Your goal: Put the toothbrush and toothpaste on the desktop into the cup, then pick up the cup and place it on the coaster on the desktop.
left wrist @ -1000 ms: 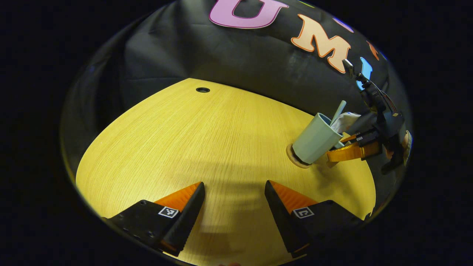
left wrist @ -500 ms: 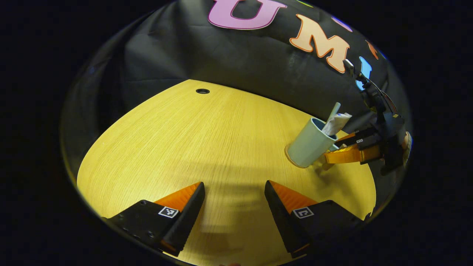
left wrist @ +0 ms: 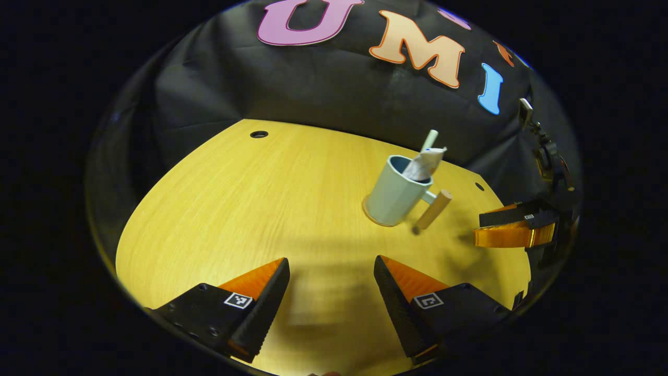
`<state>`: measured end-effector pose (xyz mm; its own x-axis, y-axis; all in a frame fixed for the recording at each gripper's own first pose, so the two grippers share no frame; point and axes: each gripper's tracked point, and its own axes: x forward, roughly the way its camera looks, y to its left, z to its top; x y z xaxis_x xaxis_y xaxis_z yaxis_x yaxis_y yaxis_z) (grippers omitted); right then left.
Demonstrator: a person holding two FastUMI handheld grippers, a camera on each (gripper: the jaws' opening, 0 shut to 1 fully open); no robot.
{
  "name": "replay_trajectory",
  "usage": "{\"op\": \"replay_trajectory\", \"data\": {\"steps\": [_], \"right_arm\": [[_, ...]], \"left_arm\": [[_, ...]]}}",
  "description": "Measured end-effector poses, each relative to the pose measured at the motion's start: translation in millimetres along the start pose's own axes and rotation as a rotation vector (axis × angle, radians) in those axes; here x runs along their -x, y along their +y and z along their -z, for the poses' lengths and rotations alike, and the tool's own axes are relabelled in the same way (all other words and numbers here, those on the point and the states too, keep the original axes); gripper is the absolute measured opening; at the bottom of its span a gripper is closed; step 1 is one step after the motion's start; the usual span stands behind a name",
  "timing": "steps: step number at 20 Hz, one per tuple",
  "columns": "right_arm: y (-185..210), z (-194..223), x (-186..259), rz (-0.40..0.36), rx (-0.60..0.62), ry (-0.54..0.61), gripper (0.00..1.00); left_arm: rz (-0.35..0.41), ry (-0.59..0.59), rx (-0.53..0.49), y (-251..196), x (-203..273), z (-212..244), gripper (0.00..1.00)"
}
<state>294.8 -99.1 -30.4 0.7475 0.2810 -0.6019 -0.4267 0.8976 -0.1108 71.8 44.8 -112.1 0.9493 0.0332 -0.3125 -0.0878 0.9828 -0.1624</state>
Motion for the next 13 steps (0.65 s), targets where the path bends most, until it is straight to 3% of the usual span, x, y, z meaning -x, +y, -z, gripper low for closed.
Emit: {"op": "replay_trajectory", "data": {"steps": [2,4,13], "right_arm": [[-10.1,4.1,11.8,0.026,-0.003,-0.03,0.94],[-21.3,7.7,25.6,0.061,-0.021,-0.057,0.98],[-59.1,32.4,79.7,0.174,-0.224,-0.213,0.98]], "left_arm": [[0.002,0.006,-0.007,-16.8,4.9,3.0,0.95],[0.004,0.007,-0.016,-40.1,8.1,1.7,0.95],[0.06,0.047,0.034,-111.7,34.2,18.0,0.96]]}}
